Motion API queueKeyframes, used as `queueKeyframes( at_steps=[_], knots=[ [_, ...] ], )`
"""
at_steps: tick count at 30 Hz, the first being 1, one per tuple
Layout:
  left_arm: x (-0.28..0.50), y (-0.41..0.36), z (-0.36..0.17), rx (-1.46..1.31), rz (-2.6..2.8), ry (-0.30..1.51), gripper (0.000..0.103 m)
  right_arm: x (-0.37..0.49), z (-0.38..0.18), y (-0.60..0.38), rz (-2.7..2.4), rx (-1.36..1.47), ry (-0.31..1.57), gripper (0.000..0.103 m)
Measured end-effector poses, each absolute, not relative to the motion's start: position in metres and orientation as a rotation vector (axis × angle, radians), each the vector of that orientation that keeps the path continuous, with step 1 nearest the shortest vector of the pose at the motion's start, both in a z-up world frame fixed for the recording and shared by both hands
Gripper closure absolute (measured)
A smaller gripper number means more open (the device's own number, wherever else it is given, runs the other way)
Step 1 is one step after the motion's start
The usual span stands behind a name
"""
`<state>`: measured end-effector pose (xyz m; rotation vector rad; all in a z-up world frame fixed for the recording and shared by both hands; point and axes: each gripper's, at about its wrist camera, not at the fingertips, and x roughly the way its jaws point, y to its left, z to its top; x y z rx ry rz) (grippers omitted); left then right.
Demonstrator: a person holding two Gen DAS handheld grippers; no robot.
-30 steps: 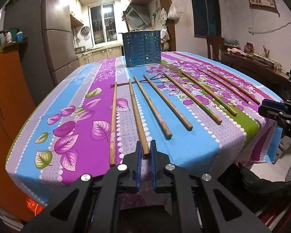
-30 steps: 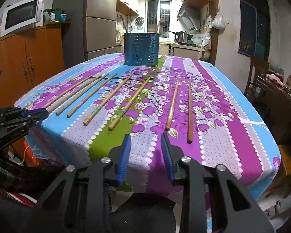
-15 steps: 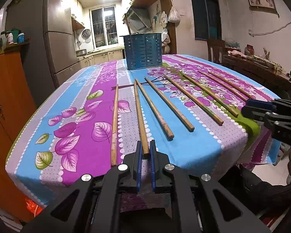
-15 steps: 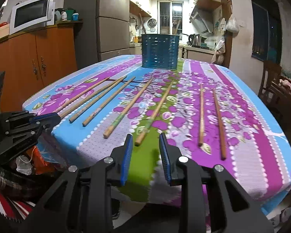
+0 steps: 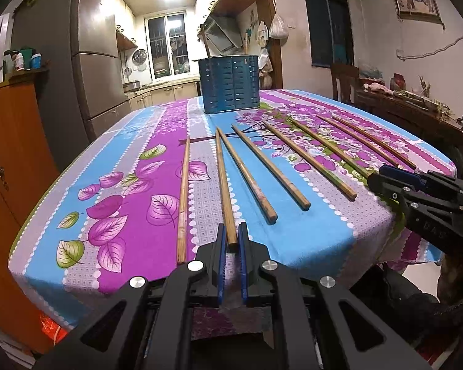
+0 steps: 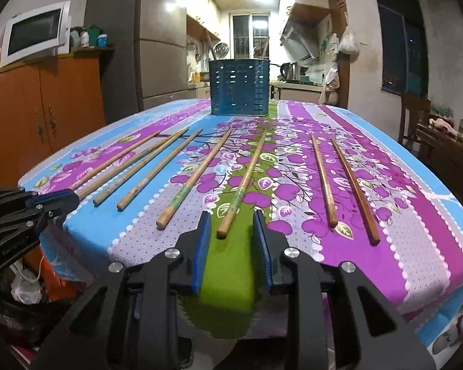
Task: Organize utensils
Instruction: 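Close the left tool on a chopstick while the right tool grasps another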
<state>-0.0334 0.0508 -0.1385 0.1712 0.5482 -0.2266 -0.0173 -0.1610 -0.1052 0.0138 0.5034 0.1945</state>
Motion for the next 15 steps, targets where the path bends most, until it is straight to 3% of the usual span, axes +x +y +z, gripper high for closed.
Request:
queueKeyframes(
  at_steps=[3, 4, 5, 15],
  knots=[
    [-0.034, 0.051, -0.139, 0.169, -0.226, 0.544, 0.094, -0.018, -0.105, -0.161, 0.185, 0.017, 0.493, 0.078],
    [-0.034, 0.051, -0.139, 0.166, -0.226, 0.545, 0.094, -0.018, -0.105, -0.160, 0.183, 0.017, 0.493, 0.090],
    [-0.034, 0.051, -0.139, 0.166, -0.226, 0.544, 0.094, -0.018, -0.105, -0.160, 0.180, 0.018, 0.493, 0.096],
    [-0.033, 0.053, -0.138, 0.170, -0.214, 0.546, 0.094, -0.024, -0.100, -0.174, 0.164, 0.060, 0.491, 0.097]
  ],
)
